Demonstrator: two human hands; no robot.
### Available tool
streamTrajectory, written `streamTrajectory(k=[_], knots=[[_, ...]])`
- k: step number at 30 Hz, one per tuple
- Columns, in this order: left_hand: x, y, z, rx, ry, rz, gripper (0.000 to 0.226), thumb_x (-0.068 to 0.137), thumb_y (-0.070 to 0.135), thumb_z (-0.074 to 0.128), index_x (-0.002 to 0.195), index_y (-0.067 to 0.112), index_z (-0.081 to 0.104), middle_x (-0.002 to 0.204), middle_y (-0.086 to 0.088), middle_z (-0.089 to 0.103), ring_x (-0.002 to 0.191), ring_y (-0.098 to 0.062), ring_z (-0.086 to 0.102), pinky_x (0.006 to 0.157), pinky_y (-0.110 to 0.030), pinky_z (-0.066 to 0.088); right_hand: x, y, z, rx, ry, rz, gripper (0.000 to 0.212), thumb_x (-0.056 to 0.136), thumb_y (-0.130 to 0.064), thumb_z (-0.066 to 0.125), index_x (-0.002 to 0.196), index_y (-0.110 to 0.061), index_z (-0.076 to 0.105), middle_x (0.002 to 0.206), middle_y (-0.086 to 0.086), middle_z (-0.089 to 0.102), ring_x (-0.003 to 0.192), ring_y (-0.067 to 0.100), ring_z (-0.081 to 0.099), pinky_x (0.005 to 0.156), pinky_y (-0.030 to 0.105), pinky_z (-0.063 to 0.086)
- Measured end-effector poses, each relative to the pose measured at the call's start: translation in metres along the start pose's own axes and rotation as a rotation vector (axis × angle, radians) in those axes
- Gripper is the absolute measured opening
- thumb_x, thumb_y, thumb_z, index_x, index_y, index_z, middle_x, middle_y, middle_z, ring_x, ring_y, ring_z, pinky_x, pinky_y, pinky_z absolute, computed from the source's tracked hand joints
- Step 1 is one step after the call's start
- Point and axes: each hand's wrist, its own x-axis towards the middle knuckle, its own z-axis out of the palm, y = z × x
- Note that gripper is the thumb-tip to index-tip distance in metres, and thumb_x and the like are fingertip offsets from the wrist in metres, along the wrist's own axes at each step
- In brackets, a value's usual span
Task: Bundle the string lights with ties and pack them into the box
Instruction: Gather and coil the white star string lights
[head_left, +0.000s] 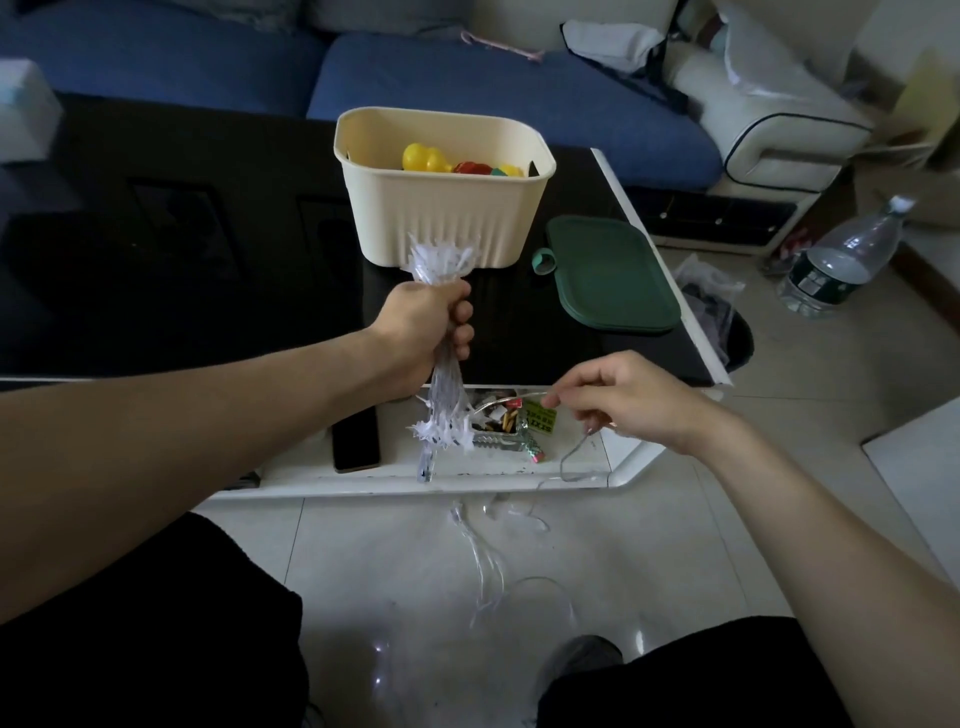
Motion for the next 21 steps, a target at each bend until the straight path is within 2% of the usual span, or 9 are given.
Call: streamTrajectory(k=[3, 6, 8, 11, 13, 16, 19, 21], knots=[[-0.006, -0.003, 0.005, 0.034, -0.061, -0.032, 0.017, 0.105, 0.015, 0.042, 0.091, 0.011, 0.05, 0.065, -0.004, 0.054, 0.049, -0.016, 0.051, 0.047, -0.028, 0.047, 0.003, -0.002, 0.008, -0.084, 0.004, -0.067, 0.018, 0.099, -0.013, 0.062, 0.099, -0.022, 0.078, 0.075, -0.013, 0.072, 0.067, 0.005, 0.06, 0.068, 0.025, 0.053], [-0.013, -0.006, 0.01, 0.043, -0.133, -0.103, 0.025, 0.107, 0.017, 0.037, 0.092, 0.004, 0.052, 0.072, -0.011, 0.061, 0.057, -0.022, 0.06, 0.056, -0.035, 0.056, 0.007, -0.003, 0.012, -0.206, 0.1, -0.195, 0.015, 0.096, -0.018, 0.068, 0.1, -0.029, 0.078, 0.079, -0.025, 0.069, 0.07, -0.005, 0.063, 0.068, 0.015, 0.047], [-0.015, -0.009, 0.011, 0.071, -0.17, -0.144, 0.028, 0.107, 0.017, 0.035, 0.092, 0.001, 0.053, 0.077, -0.014, 0.063, 0.067, -0.027, 0.063, 0.062, -0.038, 0.058, 0.008, -0.006, 0.015, -0.289, 0.168, -0.273, 0.013, 0.091, -0.021, 0.073, 0.098, -0.029, 0.08, 0.08, -0.023, 0.069, 0.074, -0.007, 0.063, 0.068, 0.012, 0.044], [-0.015, -0.013, 0.012, 0.113, -0.222, -0.209, 0.032, 0.107, 0.018, 0.034, 0.108, -0.008, 0.052, 0.079, -0.018, 0.068, 0.069, -0.03, 0.067, 0.062, -0.041, 0.061, 0.009, -0.013, 0.02, -0.16, 0.211, -0.281, 0.01, 0.08, -0.019, 0.085, 0.086, -0.023, 0.078, 0.073, -0.011, 0.072, 0.063, -0.003, 0.064, 0.061, 0.015, 0.048], [-0.017, -0.016, 0.012, 0.179, -0.268, -0.235, 0.037, 0.107, 0.019, 0.033, 0.114, -0.012, 0.052, 0.076, -0.018, 0.069, 0.066, -0.028, 0.068, 0.064, -0.041, 0.061, 0.008, -0.015, 0.025, -0.085, 0.256, -0.265, 0.021, 0.071, -0.022, 0.091, 0.076, -0.021, 0.071, 0.067, -0.006, 0.071, 0.058, 0.003, 0.063, 0.056, 0.02, 0.052], [-0.024, -0.017, 0.013, 0.278, -0.375, -0.266, 0.039, 0.107, 0.019, 0.033, 0.103, -0.01, 0.057, 0.07, -0.016, 0.069, 0.064, -0.026, 0.068, 0.065, -0.037, 0.059, 0.009, -0.016, 0.029, -0.089, 0.269, -0.239, 0.031, 0.064, -0.023, 0.095, 0.07, -0.021, 0.064, 0.065, -0.002, 0.071, 0.057, 0.007, 0.064, 0.057, 0.024, 0.054], [-0.026, -0.021, 0.012, 0.365, -0.407, -0.255, 0.033, 0.106, 0.017, 0.035, 0.1, -0.007, 0.057, 0.065, -0.015, 0.063, 0.052, -0.023, 0.06, 0.047, -0.03, 0.047, 0.008, -0.018, 0.032, -0.041, 0.177, -0.196, 0.037, 0.058, -0.019, 0.098, 0.073, -0.016, 0.064, 0.07, 0.0, 0.073, 0.061, 0.008, 0.066, 0.062, 0.027, 0.057], [-0.024, -0.024, 0.012, 0.416, -0.391, -0.247, 0.03, 0.106, 0.018, 0.036, 0.101, -0.004, 0.055, 0.06, -0.012, 0.059, 0.046, -0.019, 0.051, 0.044, -0.028, 0.038, 0.007, -0.017, 0.031, -0.004, 0.114, -0.16, 0.04, 0.058, -0.013, 0.097, 0.079, -0.012, 0.063, 0.074, 0.001, 0.074, 0.064, 0.006, 0.067, 0.063, 0.024, 0.057]])
